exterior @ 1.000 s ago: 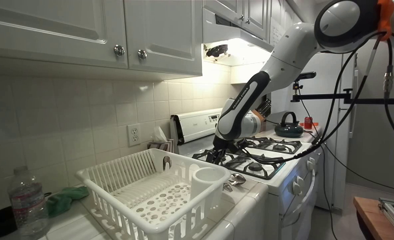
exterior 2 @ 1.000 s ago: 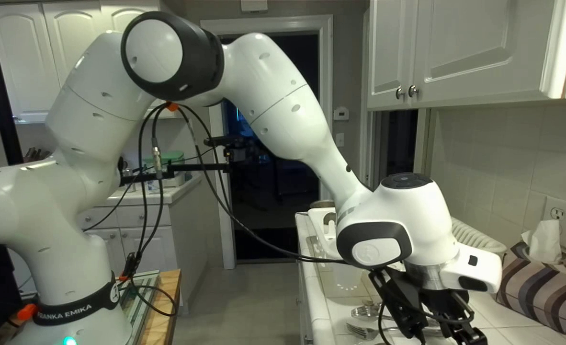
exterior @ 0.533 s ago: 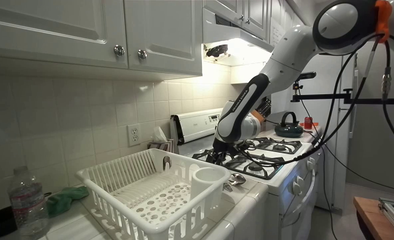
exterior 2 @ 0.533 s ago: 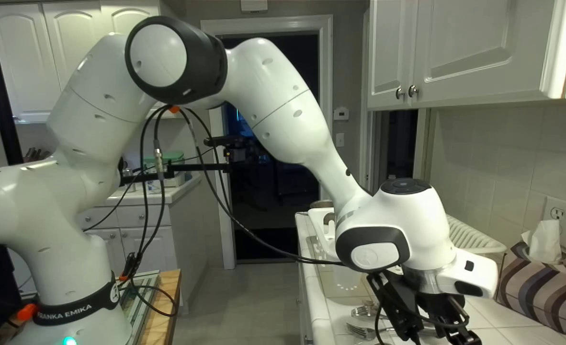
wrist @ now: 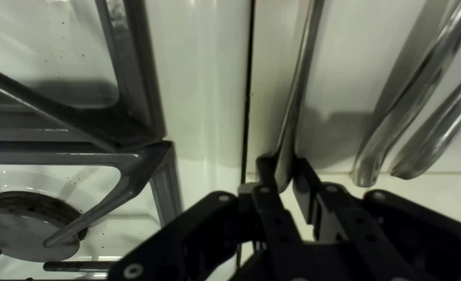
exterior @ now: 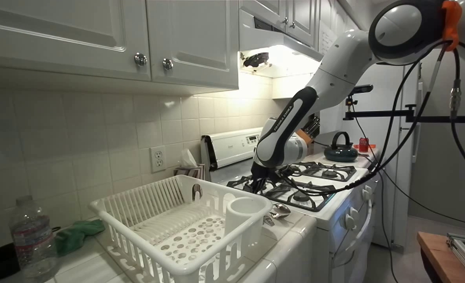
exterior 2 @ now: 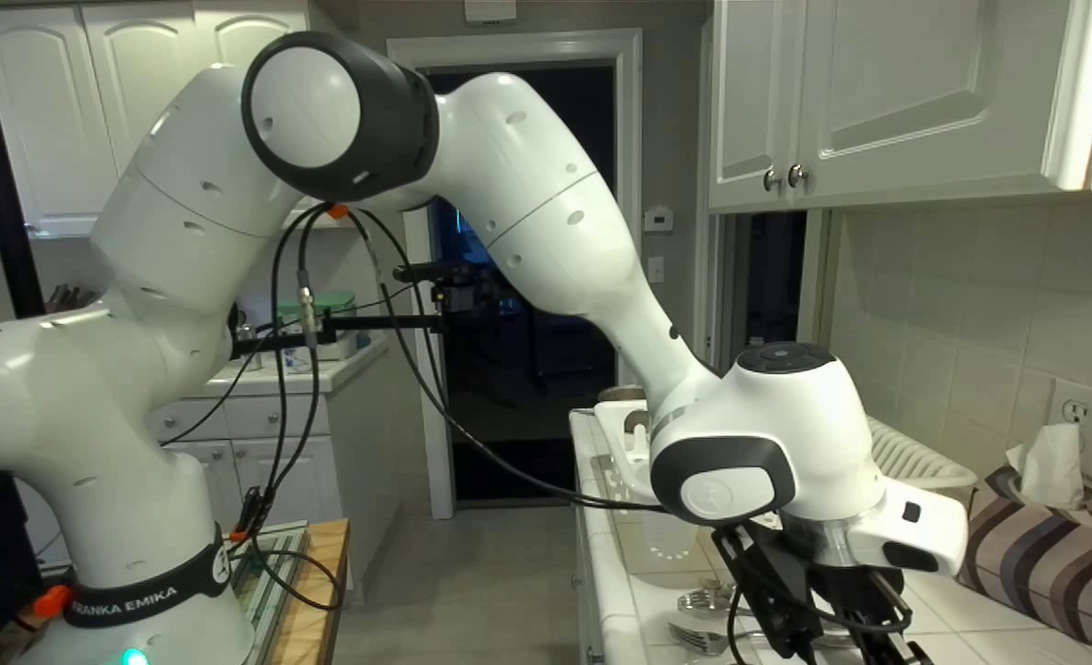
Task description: Put one silver spoon and silver fork on the dishrack.
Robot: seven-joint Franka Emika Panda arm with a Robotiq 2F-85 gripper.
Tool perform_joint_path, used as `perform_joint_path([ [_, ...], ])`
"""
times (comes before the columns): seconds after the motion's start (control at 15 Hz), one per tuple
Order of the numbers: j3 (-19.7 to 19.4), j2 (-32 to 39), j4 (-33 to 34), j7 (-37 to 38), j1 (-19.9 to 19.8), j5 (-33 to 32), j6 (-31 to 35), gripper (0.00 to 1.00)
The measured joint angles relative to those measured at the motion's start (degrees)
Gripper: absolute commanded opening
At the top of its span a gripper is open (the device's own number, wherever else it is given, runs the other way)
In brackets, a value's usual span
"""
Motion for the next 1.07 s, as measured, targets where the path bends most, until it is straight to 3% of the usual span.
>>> perform_joint_path([
  [0.67, 0.09, -0.14, 0.38, 0.64, 0.35, -0.27, -0.39, 0.04],
  [1.07, 0.55, -5.64, -0.22, 0.74, -0.19, -0.27, -4.12, 0.04],
])
